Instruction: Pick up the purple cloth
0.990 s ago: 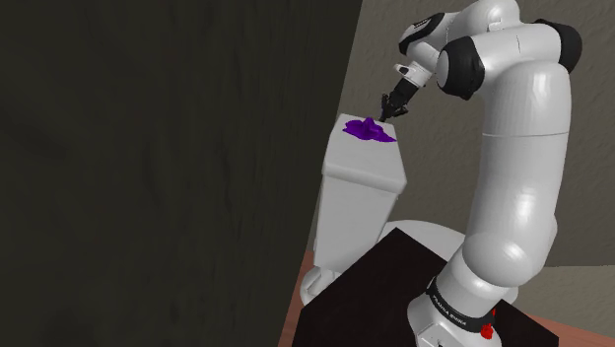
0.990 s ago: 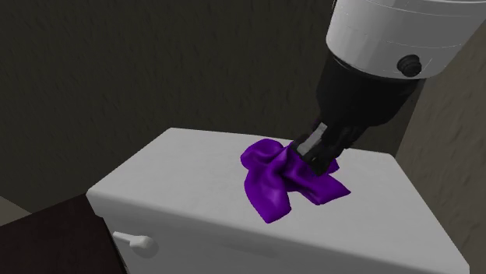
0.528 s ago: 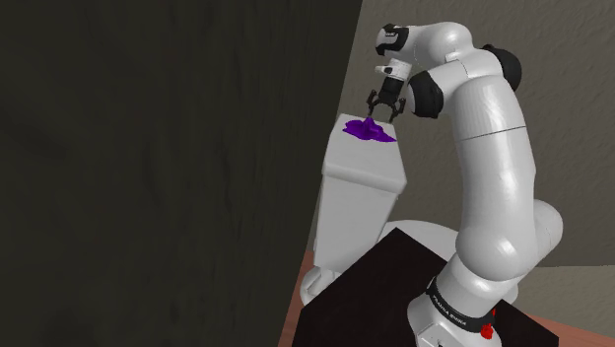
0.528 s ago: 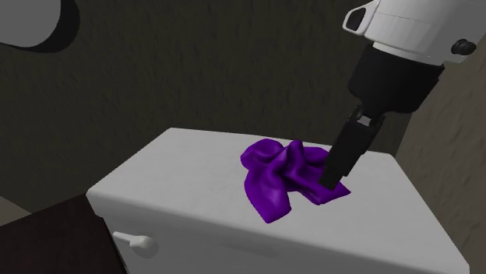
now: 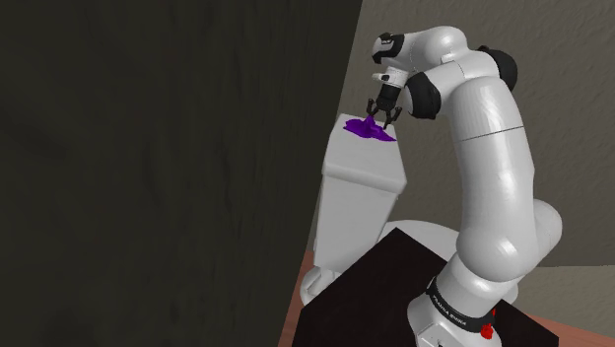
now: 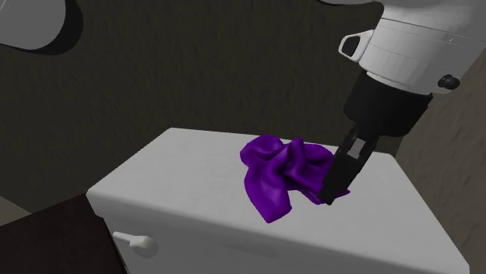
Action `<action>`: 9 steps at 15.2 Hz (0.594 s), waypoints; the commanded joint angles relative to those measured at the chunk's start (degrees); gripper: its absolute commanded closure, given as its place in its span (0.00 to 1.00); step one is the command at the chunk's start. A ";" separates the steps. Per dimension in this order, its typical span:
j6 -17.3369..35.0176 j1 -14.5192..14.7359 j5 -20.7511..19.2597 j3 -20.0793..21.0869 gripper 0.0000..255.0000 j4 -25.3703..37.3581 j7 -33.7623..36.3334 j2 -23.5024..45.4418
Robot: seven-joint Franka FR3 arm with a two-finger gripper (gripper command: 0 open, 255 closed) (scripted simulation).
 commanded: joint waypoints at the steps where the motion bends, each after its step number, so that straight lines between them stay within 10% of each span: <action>1: 0.03 -0.01 -0.01 0.00 1.00 -0.05 -0.02 0.04; 9: -0.44 -0.03 -0.15 -0.11 1.00 0.20 0.06 -0.24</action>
